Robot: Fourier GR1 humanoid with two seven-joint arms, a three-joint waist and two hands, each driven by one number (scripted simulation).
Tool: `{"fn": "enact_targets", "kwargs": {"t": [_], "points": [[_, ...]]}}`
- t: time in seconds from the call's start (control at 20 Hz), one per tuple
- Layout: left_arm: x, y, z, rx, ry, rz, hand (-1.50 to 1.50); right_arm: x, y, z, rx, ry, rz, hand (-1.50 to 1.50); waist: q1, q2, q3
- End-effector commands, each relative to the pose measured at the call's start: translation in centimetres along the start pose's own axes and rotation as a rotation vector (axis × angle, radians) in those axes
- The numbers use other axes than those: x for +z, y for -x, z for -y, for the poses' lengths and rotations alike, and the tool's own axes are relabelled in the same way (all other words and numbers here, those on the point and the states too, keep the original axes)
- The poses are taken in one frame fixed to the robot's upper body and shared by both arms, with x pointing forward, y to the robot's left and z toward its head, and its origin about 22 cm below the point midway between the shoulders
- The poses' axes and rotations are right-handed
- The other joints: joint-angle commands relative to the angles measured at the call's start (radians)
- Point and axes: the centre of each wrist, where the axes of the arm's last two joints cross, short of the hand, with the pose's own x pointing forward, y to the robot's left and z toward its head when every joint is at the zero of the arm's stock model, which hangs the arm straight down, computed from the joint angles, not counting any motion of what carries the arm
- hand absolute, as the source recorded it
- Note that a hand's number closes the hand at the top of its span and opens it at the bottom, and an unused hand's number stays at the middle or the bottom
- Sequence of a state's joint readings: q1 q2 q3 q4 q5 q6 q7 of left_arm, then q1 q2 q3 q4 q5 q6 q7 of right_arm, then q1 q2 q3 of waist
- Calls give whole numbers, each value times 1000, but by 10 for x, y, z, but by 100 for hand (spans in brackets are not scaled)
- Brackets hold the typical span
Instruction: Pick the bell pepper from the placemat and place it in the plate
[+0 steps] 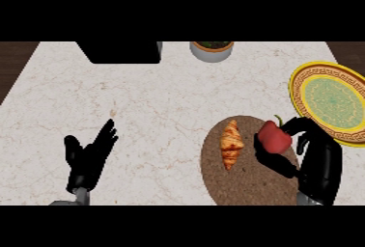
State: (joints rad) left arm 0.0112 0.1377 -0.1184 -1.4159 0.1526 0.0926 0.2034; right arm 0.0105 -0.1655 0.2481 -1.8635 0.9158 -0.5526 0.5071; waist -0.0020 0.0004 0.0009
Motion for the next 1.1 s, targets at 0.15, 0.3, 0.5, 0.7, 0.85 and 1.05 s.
{"fn": "enact_targets", "kwargs": {"t": [0.15, 0.3, 0.5, 0.7, 0.85, 1.05], "points": [[4, -2, -6, -17, 6, 6, 0, -59, 68, 24, -40, 173, -53, 150, 8, 2, 1], [-2, -4, -11, -6, 11, 3, 0, -62, 96, 8, -4, 185, -48, 150, 6, 2, 0], [4, 3, -4, -12, 8, 11, 0, -114, 131, 45, 10, 314, -64, 150, 13, 4, 1], [-7, -10, 8, -9, 11, 10, 0, -165, 147, 61, 8, 327, -74, 150, 25, 9, 2], [2, 9, 3, -25, 13, -7, 0, -169, 177, 67, 13, 312, -86, 150, 30, 11, 3], [-7, -10, 9, -5, 48, 14, 0, -192, 187, 72, 28, 311, -81, 150, 45, 16, 4]]}}
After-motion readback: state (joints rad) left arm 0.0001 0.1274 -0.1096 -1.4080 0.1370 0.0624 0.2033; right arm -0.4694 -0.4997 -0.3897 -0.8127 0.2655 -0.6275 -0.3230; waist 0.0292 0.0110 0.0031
